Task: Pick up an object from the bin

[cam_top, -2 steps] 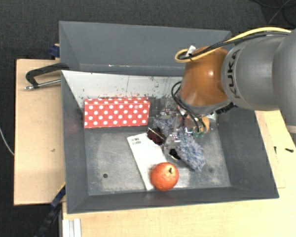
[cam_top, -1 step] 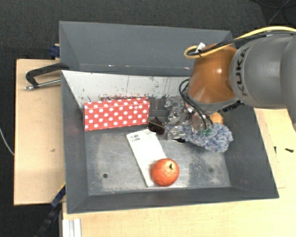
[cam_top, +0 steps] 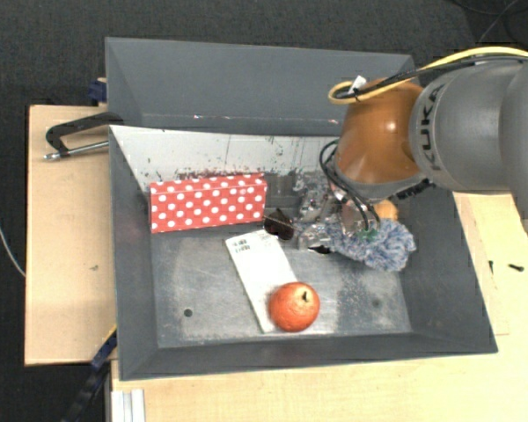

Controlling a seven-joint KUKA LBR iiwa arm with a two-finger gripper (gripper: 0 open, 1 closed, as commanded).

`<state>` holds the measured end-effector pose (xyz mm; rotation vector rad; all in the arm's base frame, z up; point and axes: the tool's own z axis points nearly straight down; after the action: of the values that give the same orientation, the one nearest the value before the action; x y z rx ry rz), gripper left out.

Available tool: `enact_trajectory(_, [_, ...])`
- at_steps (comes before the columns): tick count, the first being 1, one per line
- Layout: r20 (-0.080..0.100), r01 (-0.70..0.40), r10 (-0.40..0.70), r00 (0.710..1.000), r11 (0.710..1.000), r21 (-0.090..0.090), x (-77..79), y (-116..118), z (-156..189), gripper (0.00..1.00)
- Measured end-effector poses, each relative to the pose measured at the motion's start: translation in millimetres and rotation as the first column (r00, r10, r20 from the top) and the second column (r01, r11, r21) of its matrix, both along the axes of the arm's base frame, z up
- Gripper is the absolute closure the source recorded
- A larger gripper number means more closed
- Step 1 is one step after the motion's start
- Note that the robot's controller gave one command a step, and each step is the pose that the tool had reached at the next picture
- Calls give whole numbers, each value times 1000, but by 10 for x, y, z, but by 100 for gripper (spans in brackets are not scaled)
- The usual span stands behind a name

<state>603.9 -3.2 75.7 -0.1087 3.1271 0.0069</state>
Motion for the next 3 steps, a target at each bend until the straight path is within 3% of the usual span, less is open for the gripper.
enact_trajectory(1, [-9,1,-1,1000,1000,-3,6,8,635,100])
enact_trajectory(3, [-12,2,-2,1000,1000,-3,7,17,906,100])
